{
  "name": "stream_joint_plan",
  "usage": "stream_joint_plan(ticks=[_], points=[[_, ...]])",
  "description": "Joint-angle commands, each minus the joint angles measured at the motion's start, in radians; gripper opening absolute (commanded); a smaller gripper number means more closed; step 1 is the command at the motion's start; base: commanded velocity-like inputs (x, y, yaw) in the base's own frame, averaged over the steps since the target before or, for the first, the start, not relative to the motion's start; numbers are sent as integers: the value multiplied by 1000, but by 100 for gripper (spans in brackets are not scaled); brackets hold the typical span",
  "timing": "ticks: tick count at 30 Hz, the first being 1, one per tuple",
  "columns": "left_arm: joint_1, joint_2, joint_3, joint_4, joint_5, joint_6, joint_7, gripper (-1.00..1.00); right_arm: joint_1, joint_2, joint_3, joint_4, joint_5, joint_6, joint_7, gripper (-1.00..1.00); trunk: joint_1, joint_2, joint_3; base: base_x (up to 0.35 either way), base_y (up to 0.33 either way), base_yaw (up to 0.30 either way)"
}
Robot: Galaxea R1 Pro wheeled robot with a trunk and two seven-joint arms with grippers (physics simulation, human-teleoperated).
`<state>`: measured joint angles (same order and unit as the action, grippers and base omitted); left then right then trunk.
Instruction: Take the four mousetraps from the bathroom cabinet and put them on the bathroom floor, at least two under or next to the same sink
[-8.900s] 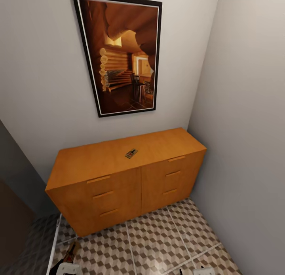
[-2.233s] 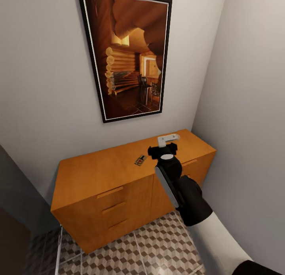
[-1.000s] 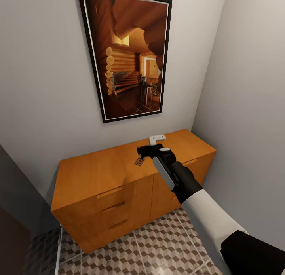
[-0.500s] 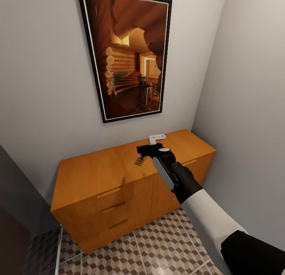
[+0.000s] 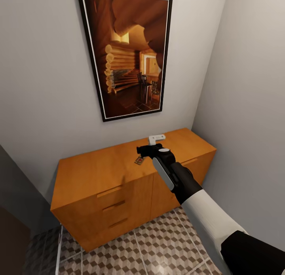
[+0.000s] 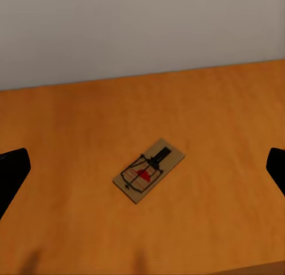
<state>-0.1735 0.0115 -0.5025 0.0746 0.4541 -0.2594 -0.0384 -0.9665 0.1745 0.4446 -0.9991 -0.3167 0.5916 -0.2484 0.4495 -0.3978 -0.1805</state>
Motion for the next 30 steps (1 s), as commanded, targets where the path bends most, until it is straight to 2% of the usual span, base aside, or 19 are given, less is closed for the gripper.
stream_joint_plan(ticks=[1,21,30], points=[[-1,-1,-8,4,9,-6,-4,-100,-1,0,2,0,-10,2,-9,100,1,-2,-4,0,0,0],[-1,-7,-8,5,8,12,-5,-100,0,0,2,2,-10,2,-10,100,1,-2,-36,4,0,0],[-1,-7,-8,5,8,12,-5,-100,0,0,2,11,-10,2,-9,100,1,-2,-51,176,0,0]])
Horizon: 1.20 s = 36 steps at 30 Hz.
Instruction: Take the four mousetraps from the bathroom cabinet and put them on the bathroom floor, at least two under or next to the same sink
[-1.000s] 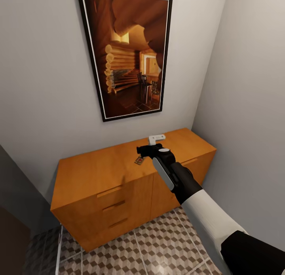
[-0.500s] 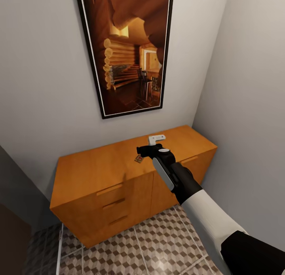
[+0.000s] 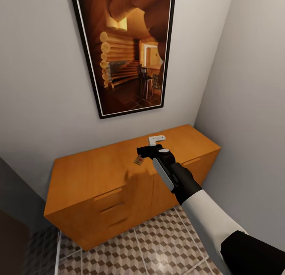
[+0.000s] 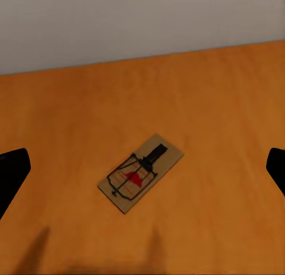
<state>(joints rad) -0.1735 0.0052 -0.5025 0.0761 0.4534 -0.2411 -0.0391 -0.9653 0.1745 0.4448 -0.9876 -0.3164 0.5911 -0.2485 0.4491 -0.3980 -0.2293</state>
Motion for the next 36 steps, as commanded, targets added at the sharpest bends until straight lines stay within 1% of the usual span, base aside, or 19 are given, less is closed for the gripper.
stream_joint_plan(ticks=[1,6,15,24,28,31,36], points=[[-1,-1,-8,4,9,-6,-4,-100,-1,0,2,-1,-10,3,-9,100,1,-2,-4,221,0,0],[-1,-1,-8,4,9,-5,-3,-100,-1,0,2,0,-10,3,-9,100,1,-2,-12,191,28,0],[-1,-1,-8,4,10,-4,-2,-100,-1,0,2,0,-10,2,-9,100,1,-2,-25,26,5,0],[-1,-1,-8,4,10,-4,-4,-100,-1,0,6,0,-11,1,-8,100,1,-2,-27,0,0,0],[-1,-1,-8,4,10,-4,-4,-100,-1,0,19,1,-11,1,-8,100,1,-2,-27,0,0,0],[-1,-1,-8,4,10,-4,-4,-100,-1,0,28,17,-12,-1,-8,100,1,-2,-27,0,0,0],[-1,-1,-8,4,10,-4,-4,-100,-1,0,33,49,-12,-6,-6,100,1,-2,-27,0,0,0]])
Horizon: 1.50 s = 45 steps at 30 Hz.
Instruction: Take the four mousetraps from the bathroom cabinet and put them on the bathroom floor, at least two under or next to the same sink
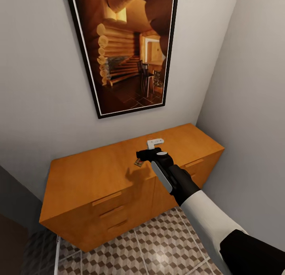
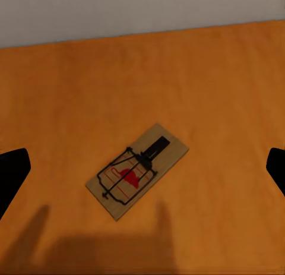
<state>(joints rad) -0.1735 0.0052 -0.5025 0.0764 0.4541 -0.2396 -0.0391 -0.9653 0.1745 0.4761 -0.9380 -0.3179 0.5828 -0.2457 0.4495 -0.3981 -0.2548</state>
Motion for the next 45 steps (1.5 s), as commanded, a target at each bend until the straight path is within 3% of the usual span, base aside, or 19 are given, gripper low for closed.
stream_joint_plan(ticks=[1,17,45], points=[[-1,-1,-8,4,9,-6,-4,-100,-1,0,2,1,-10,2,-9,100,1,-2,-2,0,0,0],[-1,-1,-8,4,9,-6,-4,-100,-1,0,2,12,-11,0,-10,100,1,-2,-2,109,63,0],[0,1,-8,5,9,-6,-4,-100,2,0,2,15,-10,0,-10,100,1,-2,-2,2,2,0]])
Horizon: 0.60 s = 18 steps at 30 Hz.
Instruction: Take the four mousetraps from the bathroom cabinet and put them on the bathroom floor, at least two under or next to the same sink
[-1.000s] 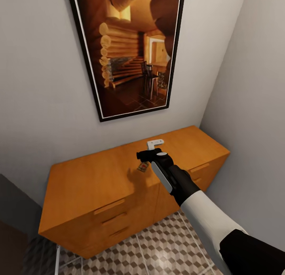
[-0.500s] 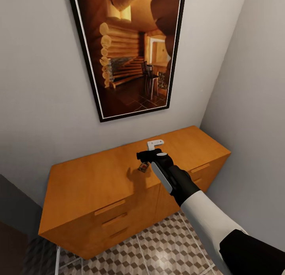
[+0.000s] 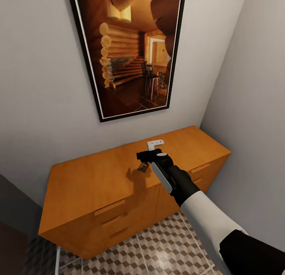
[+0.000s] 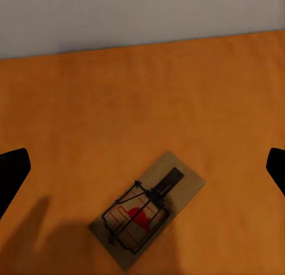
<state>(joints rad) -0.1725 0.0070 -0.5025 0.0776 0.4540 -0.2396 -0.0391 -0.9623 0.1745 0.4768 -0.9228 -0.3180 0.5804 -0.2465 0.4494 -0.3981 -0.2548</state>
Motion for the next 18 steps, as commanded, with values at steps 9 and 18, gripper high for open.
stream_joint_plan(ticks=[9,18], points=[[-1,1,-8,3,9,-6,-4,-100,-1,0,2,-1,-12,3,-8,100,1,-2,-2,0,0,0],[-1,1,-8,3,9,-6,-4,-100,-1,0,2,-1,-11,3,-8,100,1,-2,-2,0,0,-126]])
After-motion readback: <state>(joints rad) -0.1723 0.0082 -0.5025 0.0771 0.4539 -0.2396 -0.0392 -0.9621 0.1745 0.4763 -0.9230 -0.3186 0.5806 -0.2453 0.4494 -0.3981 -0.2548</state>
